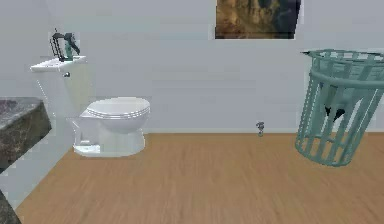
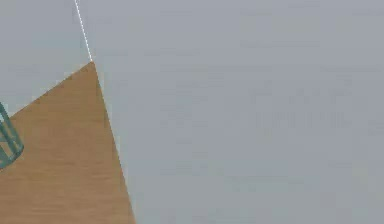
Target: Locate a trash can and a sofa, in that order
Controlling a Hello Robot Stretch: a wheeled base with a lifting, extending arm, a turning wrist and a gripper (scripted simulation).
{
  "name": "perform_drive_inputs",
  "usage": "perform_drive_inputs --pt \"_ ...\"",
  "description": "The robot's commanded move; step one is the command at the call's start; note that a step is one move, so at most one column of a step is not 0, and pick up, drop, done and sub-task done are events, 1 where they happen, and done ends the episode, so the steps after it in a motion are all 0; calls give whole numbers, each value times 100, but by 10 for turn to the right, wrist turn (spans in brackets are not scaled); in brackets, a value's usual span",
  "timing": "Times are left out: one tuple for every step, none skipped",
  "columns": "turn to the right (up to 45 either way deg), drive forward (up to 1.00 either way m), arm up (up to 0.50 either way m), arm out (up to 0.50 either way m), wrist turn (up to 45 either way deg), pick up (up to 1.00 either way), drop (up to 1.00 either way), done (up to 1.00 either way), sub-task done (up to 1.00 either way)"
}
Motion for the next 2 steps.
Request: perform_drive_inputs --pt "0 60 0 0 0 0 0 0 0" --pt "330 0 0 0 0 0 0 0 0"
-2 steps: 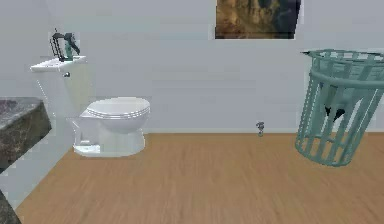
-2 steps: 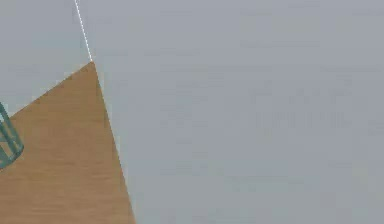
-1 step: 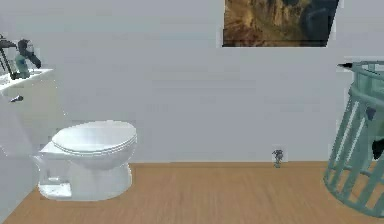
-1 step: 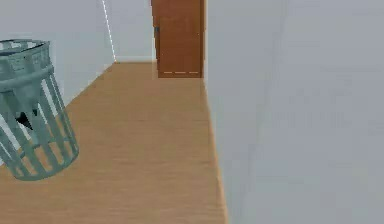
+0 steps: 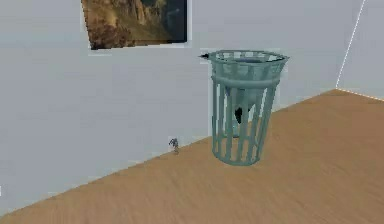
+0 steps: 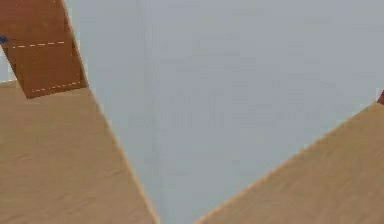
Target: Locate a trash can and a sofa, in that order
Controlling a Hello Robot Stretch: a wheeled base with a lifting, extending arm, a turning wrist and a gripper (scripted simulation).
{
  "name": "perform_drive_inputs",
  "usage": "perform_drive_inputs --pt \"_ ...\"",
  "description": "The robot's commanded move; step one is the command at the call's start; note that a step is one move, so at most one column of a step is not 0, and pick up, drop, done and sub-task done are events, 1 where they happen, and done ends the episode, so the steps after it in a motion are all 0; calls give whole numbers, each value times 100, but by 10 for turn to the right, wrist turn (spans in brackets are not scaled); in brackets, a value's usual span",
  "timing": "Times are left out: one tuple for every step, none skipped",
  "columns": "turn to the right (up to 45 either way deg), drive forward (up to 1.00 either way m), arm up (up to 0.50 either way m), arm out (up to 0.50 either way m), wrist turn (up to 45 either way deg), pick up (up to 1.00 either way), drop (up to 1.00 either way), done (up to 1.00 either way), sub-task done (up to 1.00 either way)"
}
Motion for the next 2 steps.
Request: perform_drive_inputs --pt "0 100 0 0 0 0 0 0 0" --pt "270 0 0 0 0 0 0 0 0"
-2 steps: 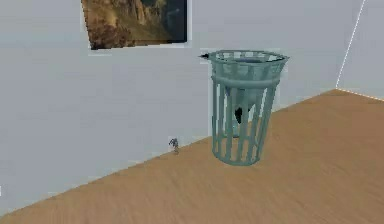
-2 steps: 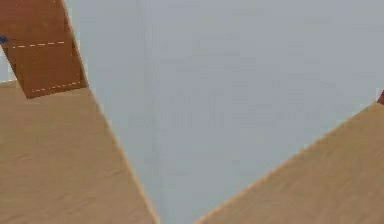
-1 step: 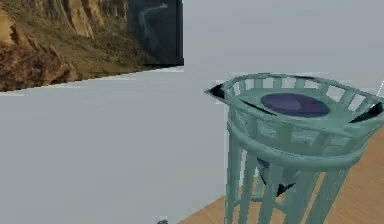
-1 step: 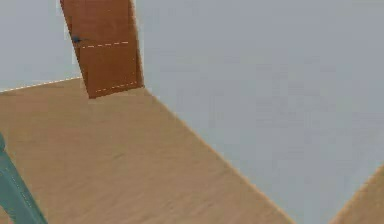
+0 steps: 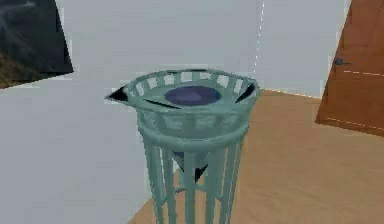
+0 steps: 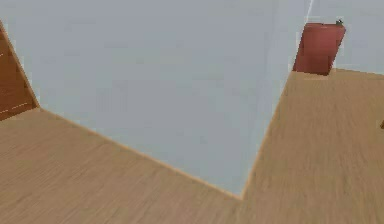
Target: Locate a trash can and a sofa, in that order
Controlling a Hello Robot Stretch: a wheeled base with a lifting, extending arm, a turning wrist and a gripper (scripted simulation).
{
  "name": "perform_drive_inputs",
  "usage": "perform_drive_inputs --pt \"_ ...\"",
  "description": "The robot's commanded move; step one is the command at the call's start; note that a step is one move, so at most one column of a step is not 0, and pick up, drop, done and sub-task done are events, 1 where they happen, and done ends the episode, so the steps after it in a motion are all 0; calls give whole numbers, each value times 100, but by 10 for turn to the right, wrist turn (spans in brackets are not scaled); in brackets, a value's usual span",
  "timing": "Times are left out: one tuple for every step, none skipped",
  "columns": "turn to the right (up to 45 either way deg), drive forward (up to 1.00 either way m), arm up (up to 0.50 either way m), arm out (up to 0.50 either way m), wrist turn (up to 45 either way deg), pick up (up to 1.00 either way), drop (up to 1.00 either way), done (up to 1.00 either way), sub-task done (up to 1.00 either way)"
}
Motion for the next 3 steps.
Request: perform_drive_inputs --pt "0 0 0 0 0 0 0 0 100" --pt "450 0 0 0 0 0 0 0 0" --pt "450 0 0 0 0 0 0 0 0"
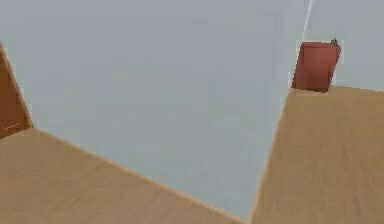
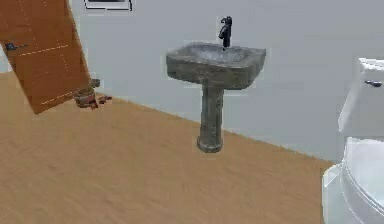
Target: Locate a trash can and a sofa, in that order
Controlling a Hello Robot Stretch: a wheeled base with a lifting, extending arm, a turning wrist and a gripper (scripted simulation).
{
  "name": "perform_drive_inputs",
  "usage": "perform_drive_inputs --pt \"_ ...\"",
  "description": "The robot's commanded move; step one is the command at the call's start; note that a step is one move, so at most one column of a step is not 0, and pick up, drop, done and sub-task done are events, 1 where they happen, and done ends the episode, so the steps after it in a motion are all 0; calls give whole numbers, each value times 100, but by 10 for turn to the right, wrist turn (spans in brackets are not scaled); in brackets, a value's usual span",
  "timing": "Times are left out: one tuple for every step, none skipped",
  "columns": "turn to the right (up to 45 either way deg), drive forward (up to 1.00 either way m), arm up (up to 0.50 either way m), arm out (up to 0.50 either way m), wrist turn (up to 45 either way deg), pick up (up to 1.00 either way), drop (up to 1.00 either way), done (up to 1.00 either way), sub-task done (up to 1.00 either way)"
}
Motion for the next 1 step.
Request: perform_drive_inputs --pt "450 0 0 0 0 0 0 0 0"
